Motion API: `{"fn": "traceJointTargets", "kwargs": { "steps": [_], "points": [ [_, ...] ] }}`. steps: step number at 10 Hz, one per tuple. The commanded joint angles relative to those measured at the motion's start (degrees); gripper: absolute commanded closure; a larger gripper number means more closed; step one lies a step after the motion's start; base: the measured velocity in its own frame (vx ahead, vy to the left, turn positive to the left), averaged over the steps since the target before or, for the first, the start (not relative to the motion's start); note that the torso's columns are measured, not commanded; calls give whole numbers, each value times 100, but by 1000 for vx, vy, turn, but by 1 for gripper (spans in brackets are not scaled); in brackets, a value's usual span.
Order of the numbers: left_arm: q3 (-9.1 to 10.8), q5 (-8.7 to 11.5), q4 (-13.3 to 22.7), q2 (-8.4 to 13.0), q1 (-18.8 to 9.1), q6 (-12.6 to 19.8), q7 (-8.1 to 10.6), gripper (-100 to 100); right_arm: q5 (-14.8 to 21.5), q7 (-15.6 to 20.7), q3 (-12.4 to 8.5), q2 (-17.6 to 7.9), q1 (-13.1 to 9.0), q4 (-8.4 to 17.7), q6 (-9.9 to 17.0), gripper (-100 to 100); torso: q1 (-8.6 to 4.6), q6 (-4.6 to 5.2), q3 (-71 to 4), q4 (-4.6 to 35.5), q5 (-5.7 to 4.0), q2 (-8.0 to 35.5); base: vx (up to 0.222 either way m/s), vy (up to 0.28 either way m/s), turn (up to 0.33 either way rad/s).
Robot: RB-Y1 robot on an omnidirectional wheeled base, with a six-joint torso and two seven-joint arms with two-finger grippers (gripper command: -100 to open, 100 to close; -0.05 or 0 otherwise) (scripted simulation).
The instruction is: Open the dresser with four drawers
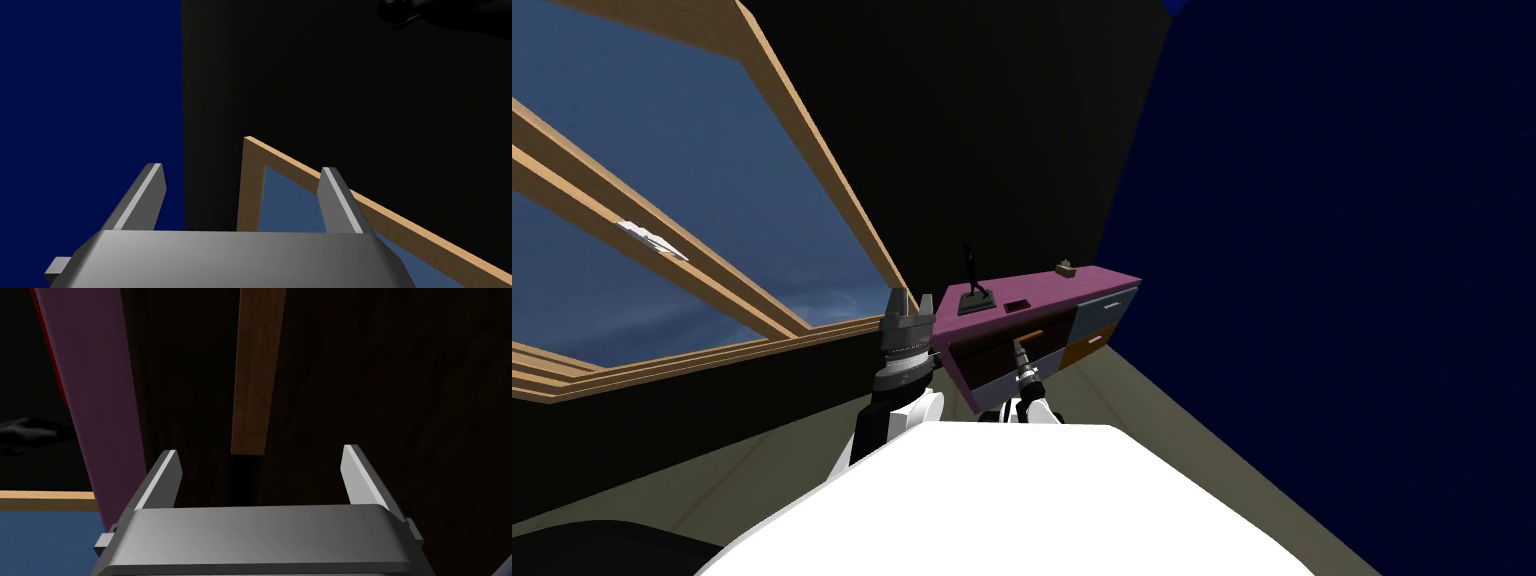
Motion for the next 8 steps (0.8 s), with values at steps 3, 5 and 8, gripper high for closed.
{"fn": "traceJointTargets", "kwargs": {
  "steps": [3, 5, 8],
  "points": [
    [0, 0, 0, 0, -1, 0, 0, 0, -679, -935, -624, 91, -62, 92, -364, -100, -21, 5, 0, 0, -5, -2, -53, -13, 159],
    [0, 0, 0, 0, 0, 0, 0, 0, -994, -1321, -624, 91, -62, 92, -364, -100, -15, 0, -16, -7, -5, -26, 5, 0, -6],
    [0, 0, 0, 0, 0, 0, 0, 0, -1520, -1800, -624, 91, -62, 92, -364, -100, -16, 0, -3, -1, -5, -6, 5, 0, 1]
  ]
}}
